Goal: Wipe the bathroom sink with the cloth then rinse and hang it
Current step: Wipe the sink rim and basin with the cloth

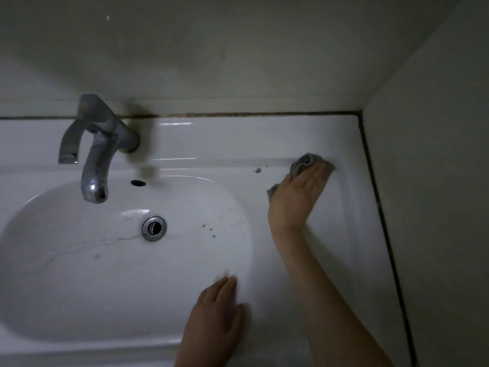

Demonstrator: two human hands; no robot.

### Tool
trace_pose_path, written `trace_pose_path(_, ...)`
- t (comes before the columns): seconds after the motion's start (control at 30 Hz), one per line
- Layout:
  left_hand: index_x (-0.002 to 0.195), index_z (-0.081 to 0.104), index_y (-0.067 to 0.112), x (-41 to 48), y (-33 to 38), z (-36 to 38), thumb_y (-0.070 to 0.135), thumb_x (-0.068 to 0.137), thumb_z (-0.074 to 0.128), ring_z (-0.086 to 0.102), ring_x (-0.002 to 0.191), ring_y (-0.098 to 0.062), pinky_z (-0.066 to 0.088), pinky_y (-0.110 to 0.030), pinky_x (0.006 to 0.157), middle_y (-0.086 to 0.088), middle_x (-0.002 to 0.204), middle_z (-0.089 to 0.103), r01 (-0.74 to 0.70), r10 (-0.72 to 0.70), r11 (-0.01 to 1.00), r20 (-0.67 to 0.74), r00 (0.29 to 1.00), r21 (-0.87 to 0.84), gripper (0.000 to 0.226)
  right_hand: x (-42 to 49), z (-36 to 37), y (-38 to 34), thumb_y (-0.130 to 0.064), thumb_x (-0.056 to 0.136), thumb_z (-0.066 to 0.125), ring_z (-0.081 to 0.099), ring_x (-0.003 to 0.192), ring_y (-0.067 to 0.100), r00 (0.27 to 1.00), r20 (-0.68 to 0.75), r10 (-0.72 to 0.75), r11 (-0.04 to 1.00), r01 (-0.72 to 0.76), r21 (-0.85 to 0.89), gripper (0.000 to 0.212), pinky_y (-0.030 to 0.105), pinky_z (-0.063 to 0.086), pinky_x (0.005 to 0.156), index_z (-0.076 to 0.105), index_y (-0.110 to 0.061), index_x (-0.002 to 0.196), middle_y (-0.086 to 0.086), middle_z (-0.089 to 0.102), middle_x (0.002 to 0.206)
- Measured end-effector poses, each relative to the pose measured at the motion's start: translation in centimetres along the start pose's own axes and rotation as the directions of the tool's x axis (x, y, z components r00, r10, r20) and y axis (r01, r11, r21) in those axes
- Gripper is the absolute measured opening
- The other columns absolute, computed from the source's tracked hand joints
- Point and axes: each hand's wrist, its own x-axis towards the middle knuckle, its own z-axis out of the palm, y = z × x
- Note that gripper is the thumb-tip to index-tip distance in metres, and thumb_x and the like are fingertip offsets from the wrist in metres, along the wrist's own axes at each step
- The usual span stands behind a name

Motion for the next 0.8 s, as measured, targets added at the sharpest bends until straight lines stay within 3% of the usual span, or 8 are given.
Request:
trace_pose_path(0.13, 0.118, 0.069, 0.015, 0.1, 0.2, -0.1, 0.048, 0.076, 0.051, 0.069, 0.101, -0.018, 0.055, -0.026, 0.078, -0.001, 0.115, 0.071, -0.020, 0.019, 1.000, 0.019, 1.000, 0.008, 0.056, -1.5, 0.9, -1.6, -0.013, 0.096, 0.041, 0.031, 0.137, 0.044, 0.999, 0.045, -0.021, 0.994, 0.026, -0.106, 0.053, 0.047, 0.019, 0.118, 0.031, 0.020, 0.136, 0.037, 0.035, 0.143)
trace_pose_path(0.5, 0.121, 0.066, 0.015, 0.2, 0.2, -0.4, 0.046, 0.076, 0.051, 0.066, 0.104, -0.017, 0.051, -0.023, 0.082, -0.001, 0.118, 0.069, -0.036, 0.035, 0.999, 0.048, 0.998, 0.023, 0.056, -4.2, 1.8, -5.2, -0.010, 0.097, 0.035, 0.040, 0.133, 0.043, 0.994, 0.097, -0.056, 0.995, 0.063, -0.074, 0.045, 0.051, 0.030, 0.113, 0.041, 0.017, 0.132, 0.034, 0.045, 0.138)
trace_pose_path(0.63, 0.127, 0.060, 0.017, 0.1, 0.1, -0.4, 0.042, 0.077, 0.052, 0.067, 0.104, -0.022, 0.054, -0.027, 0.081, -0.002, 0.123, 0.067, -0.044, 0.045, 0.999, 0.043, 0.998, -0.021, 0.056, -6.8, 2.3, -7.5, 0.001, 0.090, 0.033, 0.044, 0.131, 0.040, 0.973, 0.127, -0.194, 0.979, 0.201, -0.041, 0.045, 0.048, 0.037, 0.110, 0.045, 0.013, 0.132, 0.032, 0.047, 0.137)
trace_pose_path(0.8, 0.132, 0.054, 0.022, 0.0, 0.0, -0.1, 0.041, 0.078, 0.052, 0.062, 0.109, -0.020, 0.051, -0.026, 0.086, 0.001, 0.128, 0.062, -0.058, 0.058, 0.998, 0.001, 0.998, -0.030, 0.057, -7.6, 2.9, -8.1, 0.007, 0.090, 0.034, 0.048, 0.128, 0.039, 0.961, 0.141, -0.238, 0.970, 0.243, -0.016, 0.042, 0.046, 0.043, 0.105, 0.050, 0.011, 0.128, 0.030, 0.052, 0.133)
